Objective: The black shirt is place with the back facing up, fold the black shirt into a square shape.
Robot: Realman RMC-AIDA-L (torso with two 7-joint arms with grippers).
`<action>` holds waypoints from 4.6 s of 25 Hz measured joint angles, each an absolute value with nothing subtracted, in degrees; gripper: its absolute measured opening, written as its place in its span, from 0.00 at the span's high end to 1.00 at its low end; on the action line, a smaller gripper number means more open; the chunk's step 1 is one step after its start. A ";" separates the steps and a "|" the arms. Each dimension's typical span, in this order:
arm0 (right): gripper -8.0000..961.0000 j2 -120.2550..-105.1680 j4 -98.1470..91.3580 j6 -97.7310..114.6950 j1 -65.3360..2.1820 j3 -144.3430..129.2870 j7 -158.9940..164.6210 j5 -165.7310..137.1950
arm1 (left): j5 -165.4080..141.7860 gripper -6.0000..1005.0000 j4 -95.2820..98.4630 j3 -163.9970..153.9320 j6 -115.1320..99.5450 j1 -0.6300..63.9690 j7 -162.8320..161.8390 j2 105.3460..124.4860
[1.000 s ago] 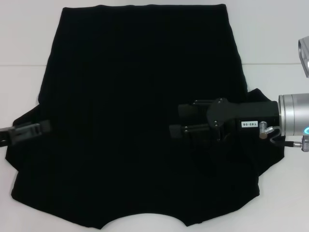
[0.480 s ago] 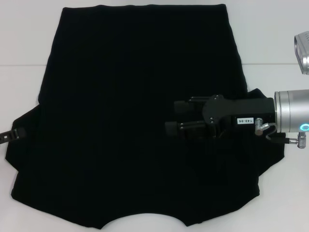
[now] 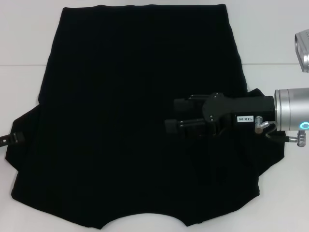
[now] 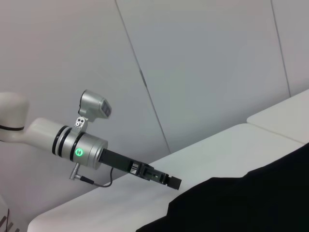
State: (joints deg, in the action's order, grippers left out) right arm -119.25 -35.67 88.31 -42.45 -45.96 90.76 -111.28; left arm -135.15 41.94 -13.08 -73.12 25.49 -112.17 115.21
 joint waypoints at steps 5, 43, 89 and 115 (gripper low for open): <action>0.11 -119.18 -35.79 88.32 -42.53 -45.96 90.88 -111.07 | -137.07 0.10 42.22 -13.33 -73.57 25.58 -113.48 115.09; 0.11 -119.27 -35.68 88.20 -42.23 -45.96 91.10 -111.00 | -143.87 0.16 45.87 -18.28 -74.97 27.79 -119.99 114.81; 0.11 -118.89 -36.00 88.07 -42.24 -45.32 91.29 -110.21 | -143.95 0.26 45.79 -21.00 -73.83 28.22 -120.19 115.08; 0.11 -118.82 -36.00 88.49 -42.14 -44.29 90.90 -109.90 | -144.91 0.35 45.79 -20.99 -73.53 28.65 -121.29 114.79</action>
State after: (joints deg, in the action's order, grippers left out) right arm -118.82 -36.00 88.49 -42.14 -44.29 90.90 -109.90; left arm -144.91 45.79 -20.99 -73.53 28.65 -121.29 114.79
